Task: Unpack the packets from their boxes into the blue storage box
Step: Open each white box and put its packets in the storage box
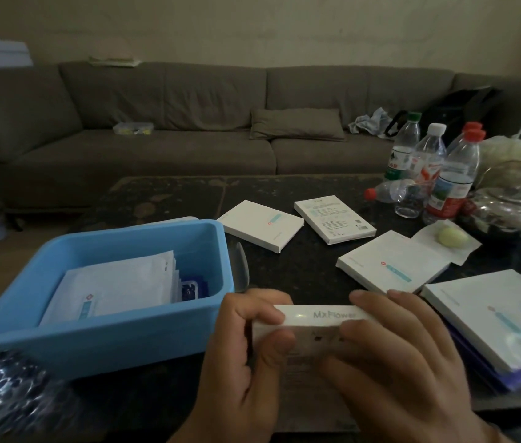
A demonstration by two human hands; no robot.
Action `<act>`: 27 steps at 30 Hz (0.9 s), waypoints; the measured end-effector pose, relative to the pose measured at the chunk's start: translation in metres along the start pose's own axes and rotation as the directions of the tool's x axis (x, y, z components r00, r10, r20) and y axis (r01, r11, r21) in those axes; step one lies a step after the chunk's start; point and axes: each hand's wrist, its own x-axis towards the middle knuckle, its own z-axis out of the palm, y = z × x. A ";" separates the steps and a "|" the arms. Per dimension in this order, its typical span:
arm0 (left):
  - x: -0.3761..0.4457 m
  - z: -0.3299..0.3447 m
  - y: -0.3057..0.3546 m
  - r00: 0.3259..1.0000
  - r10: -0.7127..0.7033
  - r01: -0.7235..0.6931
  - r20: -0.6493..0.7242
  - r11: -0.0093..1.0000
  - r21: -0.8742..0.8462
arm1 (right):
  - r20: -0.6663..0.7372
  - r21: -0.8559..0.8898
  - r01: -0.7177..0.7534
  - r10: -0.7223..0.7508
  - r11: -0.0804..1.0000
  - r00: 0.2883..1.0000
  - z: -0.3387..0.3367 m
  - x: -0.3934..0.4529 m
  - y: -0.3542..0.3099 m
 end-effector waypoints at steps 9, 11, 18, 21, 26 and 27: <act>-0.011 0.019 -0.003 0.990 -0.090 0.099 -0.112 0.992 0.079 | -0.039 0.550 -0.283 0.363 0.786 0.931 -0.016 -0.001 0.008; -0.007 0.018 -0.008 0.995 -0.064 0.070 -0.079 0.994 0.087 | 0.109 0.633 -0.459 0.516 0.623 0.850 -0.011 -0.009 0.009; -0.002 0.024 -0.026 0.999 -0.022 0.015 0.023 0.966 0.257 | 0.686 0.474 -0.880 0.641 -0.037 0.343 -0.002 -0.012 0.024; 0.000 0.038 -0.031 0.984 -0.135 0.054 0.119 0.851 0.522 | 0.679 0.338 -0.941 0.692 0.000 0.244 0.012 -0.013 0.048; 0.005 0.042 -0.051 0.701 -0.574 0.026 0.423 0.613 0.790 | 0.715 0.039 -0.984 0.682 0.175 0.150 0.044 -0.015 0.076; 0.005 0.042 -0.056 0.687 -0.579 -0.009 0.439 0.598 0.802 | 0.718 -0.011 -0.972 0.678 0.235 0.156 0.049 -0.016 0.079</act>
